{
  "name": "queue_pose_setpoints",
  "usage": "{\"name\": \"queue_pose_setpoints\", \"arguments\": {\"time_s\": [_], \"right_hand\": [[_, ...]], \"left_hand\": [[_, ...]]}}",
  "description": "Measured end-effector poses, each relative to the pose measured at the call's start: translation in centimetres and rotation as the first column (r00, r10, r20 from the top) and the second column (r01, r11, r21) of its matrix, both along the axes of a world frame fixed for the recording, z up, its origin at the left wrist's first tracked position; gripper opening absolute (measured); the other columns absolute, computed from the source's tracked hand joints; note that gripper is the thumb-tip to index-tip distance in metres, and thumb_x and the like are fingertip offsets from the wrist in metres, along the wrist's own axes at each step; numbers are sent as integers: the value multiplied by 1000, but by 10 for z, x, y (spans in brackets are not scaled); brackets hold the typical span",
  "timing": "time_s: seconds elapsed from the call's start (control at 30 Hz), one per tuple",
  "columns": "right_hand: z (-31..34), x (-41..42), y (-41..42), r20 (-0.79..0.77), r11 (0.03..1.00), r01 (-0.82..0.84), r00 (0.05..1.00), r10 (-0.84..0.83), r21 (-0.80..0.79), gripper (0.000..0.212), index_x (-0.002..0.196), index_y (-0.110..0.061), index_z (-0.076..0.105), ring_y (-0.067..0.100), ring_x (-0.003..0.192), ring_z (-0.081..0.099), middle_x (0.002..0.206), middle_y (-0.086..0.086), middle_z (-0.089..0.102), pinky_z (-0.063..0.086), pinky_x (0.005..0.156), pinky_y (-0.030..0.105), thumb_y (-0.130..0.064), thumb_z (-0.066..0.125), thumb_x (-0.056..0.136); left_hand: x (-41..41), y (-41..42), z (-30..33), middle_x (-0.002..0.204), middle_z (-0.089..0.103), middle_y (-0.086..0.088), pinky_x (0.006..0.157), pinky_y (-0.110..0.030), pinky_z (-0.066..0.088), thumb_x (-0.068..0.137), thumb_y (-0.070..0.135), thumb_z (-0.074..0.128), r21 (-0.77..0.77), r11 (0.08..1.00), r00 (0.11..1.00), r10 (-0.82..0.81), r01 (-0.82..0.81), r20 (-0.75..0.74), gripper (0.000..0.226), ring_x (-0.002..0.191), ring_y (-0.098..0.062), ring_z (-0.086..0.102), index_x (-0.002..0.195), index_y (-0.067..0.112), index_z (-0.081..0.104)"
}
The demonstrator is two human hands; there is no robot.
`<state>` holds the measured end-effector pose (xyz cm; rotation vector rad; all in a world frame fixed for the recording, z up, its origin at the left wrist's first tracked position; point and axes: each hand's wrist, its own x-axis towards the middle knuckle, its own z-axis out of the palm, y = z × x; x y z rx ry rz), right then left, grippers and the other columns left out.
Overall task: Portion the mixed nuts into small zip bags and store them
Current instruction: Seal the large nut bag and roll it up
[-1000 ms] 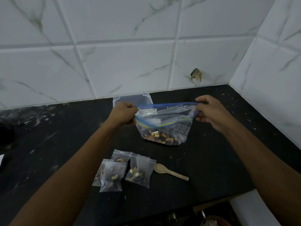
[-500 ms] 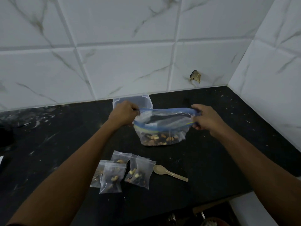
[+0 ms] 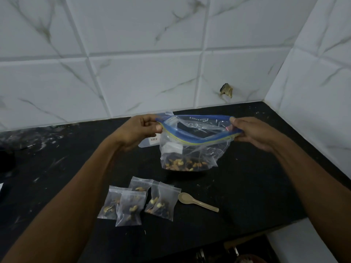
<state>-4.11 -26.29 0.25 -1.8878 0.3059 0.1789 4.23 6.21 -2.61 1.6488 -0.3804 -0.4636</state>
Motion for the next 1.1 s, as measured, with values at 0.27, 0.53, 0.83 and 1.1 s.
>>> {"name": "queue_pose_setpoints", "arguments": {"time_s": [0.27,0.53,0.83,1.1], "right_hand": [[-21,8,5,118,921,-101,991,60,375,66,106,-9,64,20,102,65,110,7,68,55,87,36,-66,64,74],[-61,4,14,214,996,-88,973,87,-7,23,107,-2,63,28,87,60,95,19,66,52,78,33,-7,68,85],[-58,7,21,202,997,-61,977,70,-52,17,108,-23,64,18,103,66,109,6,69,54,91,38,-17,50,99],[-53,12,36,258,994,-101,960,110,-46,27,123,-24,60,12,104,63,113,-1,65,55,86,30,-18,48,100]], "left_hand": [[3,-18,-26,65,58,2,67,-30,47,102,11,47,-337,883,943,326,-328,-62,25,60,-10,53,77,14,46],[7,-26,-29,69,60,-1,58,-29,52,104,18,43,-432,741,855,479,-515,-198,24,59,-12,55,81,16,48],[6,-11,-31,91,64,2,69,-26,51,97,24,57,-182,785,777,616,-593,126,7,82,-14,60,99,18,60],[-15,-83,14,136,58,1,117,-54,-2,82,67,53,593,708,499,-381,-383,778,69,135,-20,44,137,25,54]]}}
